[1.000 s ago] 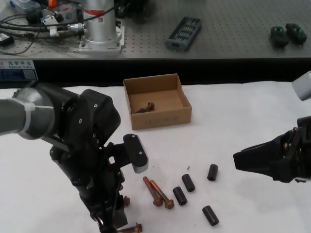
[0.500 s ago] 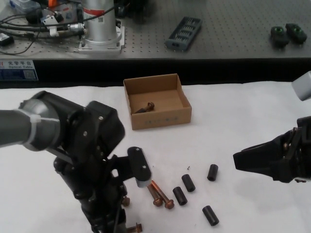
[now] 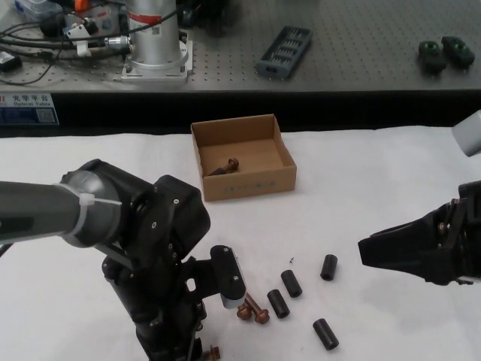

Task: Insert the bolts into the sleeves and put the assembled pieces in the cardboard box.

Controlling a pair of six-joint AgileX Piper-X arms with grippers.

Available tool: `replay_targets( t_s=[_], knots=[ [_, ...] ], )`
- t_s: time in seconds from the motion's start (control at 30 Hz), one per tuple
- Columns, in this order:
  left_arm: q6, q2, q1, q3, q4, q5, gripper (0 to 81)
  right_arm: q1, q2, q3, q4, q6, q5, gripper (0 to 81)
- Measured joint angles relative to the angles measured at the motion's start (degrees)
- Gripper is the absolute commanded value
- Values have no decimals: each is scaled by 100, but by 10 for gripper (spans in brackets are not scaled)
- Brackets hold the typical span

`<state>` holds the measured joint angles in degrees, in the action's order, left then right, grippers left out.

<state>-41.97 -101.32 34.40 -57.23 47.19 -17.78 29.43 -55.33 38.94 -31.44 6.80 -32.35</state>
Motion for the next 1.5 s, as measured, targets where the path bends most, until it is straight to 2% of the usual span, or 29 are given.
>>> replay_targets(
  t_s=[0.4,0.77,1.07,1.5],
  knots=[
    [0,-15,0,0,-93,78,142,0,0,0,0,0,1,211],
    [44,-15,0,-13,-75,182,141,0,0,0,0,0,1,211],
    [44,-15,412,-35,-57,826,141,0,0,0,257,0,1,211],
    [347,-15,454,-35,-78,925,141,0,0,0,254,0,1,211]
  ],
)
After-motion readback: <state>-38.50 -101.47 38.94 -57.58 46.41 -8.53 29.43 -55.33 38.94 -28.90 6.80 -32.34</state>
